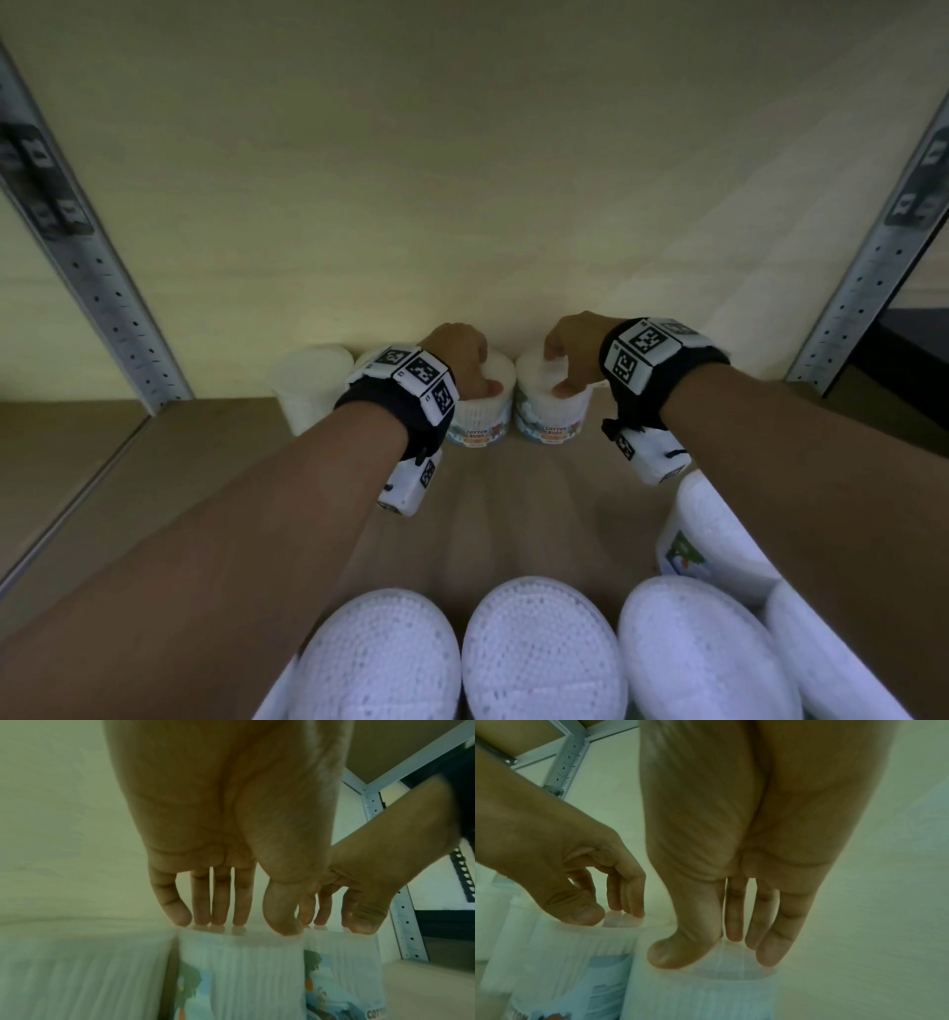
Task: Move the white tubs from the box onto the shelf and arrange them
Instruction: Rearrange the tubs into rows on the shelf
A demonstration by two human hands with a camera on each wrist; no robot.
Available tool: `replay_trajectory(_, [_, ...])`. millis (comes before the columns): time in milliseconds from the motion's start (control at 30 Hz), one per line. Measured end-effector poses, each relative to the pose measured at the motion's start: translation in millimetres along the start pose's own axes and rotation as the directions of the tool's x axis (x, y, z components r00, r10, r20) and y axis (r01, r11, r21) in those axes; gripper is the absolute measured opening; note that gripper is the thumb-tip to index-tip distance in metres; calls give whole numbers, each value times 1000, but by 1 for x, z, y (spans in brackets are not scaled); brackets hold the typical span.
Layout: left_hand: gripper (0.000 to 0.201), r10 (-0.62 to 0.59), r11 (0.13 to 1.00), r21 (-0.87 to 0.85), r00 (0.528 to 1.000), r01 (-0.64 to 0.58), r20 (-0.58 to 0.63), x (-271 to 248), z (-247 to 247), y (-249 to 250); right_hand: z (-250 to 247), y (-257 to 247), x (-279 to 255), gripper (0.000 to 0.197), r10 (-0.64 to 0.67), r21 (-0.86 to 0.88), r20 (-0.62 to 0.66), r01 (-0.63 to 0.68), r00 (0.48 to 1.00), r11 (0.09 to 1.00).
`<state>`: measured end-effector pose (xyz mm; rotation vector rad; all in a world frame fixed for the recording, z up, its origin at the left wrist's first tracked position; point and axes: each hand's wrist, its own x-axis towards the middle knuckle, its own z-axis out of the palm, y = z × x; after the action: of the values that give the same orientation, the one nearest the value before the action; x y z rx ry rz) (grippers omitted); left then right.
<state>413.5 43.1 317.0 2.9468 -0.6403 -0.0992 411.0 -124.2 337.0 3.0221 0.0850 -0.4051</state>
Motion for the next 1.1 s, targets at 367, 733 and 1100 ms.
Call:
replay_trajectory(367, [40,19,967,246,976,-73,217,-29,-8,29,41,10,24,73,66,-120,99,-54,993,991])
replay_trajectory(733, [44,8,962,262,964,-81,267,-70,-6,56,9,-8,-96,47,-195,-13,146,199,970,980])
replay_trajectory(1100, [39,52,961,242,949,-132,312,-102,-1,75,14,-7,-147,43,-228,11,147,229,962,973])
